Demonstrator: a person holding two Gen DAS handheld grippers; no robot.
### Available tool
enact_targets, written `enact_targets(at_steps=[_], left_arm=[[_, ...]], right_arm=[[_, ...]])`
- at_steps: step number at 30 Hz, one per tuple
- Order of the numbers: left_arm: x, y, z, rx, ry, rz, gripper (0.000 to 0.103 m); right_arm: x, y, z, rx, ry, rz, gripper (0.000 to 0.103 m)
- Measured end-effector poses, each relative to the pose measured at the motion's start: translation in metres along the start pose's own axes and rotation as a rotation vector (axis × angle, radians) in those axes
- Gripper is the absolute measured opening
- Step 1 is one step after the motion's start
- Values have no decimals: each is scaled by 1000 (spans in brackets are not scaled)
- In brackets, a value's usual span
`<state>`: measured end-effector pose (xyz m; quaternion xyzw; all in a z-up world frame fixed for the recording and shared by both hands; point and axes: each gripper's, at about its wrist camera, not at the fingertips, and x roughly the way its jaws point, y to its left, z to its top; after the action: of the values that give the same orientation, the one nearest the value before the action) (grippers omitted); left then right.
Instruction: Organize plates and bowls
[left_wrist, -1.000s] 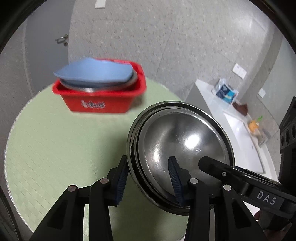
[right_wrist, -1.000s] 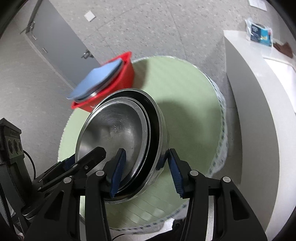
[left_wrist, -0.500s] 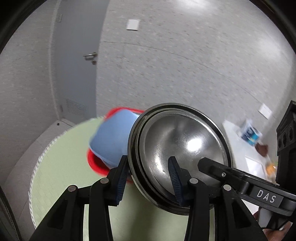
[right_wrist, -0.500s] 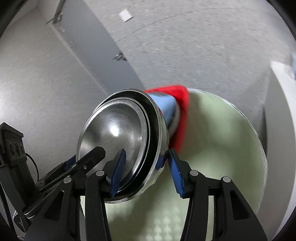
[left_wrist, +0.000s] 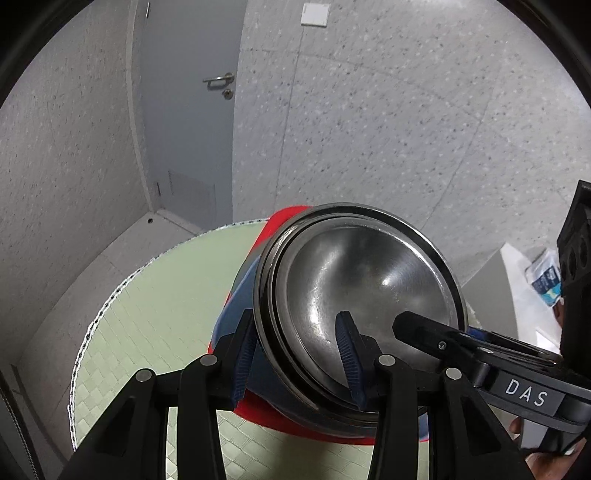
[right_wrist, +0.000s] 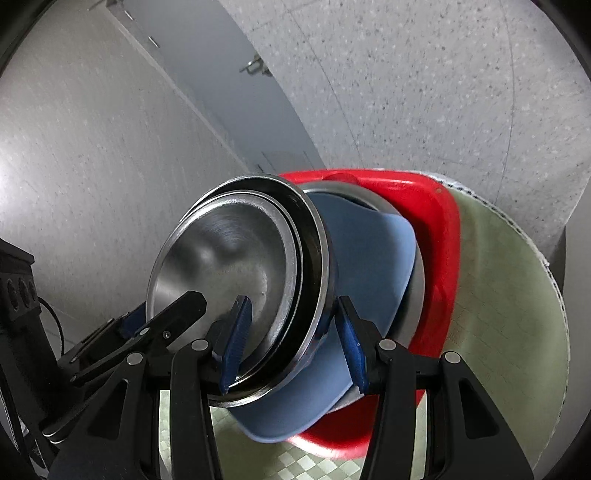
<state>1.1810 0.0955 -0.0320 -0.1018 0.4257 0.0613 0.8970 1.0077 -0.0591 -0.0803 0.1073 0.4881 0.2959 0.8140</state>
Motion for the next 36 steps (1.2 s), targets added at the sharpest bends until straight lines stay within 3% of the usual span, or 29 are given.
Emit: enact_targets(at_steps=[8,16,23,25,30,33,36], left_arm=[[32,2,16,-2,35,4,40],[37,9,17,10,42,-6,40],[25,15,16,14,8,-1,59],[15,14,8,22,-4,3,61],[-33,12,-16,51,-90,39,77],[-76,13,-40,65,-178,43,90],[-114,16,-64,92,-246,39,94]], right_arm=[[16,-7,5,-12,36,-43,48],[14,-1,2,-32,16,-85,50],[-2,0,0,-30,-50,-118,63],[-8,2,-4,-30,-62,-123,65],[-37,16,-23,-32,-124,-151,70],[-66,34,-42,-44,-186,-175,73],[-97,54,-67,-60,-251,-202,75]])
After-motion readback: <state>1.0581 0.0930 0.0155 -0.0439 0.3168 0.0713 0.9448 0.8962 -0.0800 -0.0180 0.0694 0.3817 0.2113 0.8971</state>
